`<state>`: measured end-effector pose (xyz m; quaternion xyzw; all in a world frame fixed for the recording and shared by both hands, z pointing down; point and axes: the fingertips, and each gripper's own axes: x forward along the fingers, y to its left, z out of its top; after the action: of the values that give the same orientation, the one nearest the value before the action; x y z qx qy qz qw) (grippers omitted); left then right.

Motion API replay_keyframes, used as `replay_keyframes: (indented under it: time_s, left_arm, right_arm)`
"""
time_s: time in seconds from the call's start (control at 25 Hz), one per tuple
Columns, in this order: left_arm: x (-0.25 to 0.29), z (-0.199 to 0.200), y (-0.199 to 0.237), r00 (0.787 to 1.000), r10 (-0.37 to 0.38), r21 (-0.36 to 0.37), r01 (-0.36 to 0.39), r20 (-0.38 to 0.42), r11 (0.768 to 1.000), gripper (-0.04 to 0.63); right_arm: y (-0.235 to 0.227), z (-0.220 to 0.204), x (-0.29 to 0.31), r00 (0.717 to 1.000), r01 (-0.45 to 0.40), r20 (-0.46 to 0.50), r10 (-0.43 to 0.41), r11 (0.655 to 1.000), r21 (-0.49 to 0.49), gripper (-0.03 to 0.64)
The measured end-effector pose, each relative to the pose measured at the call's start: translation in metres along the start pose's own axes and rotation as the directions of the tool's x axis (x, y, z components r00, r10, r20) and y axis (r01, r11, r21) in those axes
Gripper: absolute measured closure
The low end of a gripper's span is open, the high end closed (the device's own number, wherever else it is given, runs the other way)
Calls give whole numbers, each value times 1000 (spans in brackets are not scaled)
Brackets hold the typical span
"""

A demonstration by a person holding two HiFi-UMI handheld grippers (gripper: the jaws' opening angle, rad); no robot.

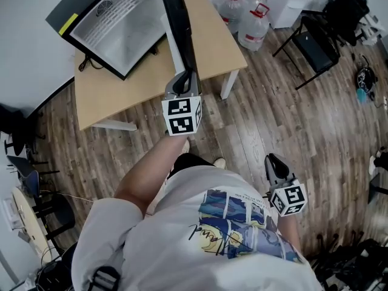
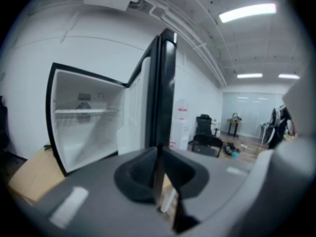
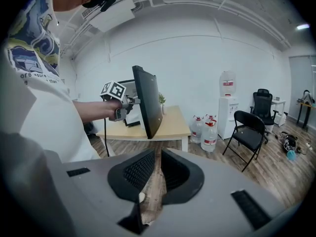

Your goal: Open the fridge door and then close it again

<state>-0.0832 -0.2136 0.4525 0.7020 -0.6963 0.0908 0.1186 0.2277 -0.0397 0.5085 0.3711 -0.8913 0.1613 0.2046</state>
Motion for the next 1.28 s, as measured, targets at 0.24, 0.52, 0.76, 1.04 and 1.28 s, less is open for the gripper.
replay_keyframes:
  time_s: [0.24,0.52,0.76,1.04,1.28]
  left_arm:
    - [-17,-6,28,1000,12,3,-12,-10,1000,552]
    - [-31,-9,60,999,40,10,-40,-13,999,554]
    - [-42,-11,102,996,84,15,-83,-21,996,555]
    - [-50,-13,149,994,112,-18,-112,-10,994,558]
    - [-55,-13,184,990,138,-35,-138,-1,990,561]
  right_arm:
    - [15,11,21,999,-35,-7,35,999,-23,577]
    - [30,35,52,996,-87,-15,86,994,-71,577]
    - [51,52,81,989,-144,-25,142,984,-102,577]
    - [69,71,109,983,-181,-35,178,973,-140,577]
    - [84,79,126,980,-200,-46,195,966,-161,577]
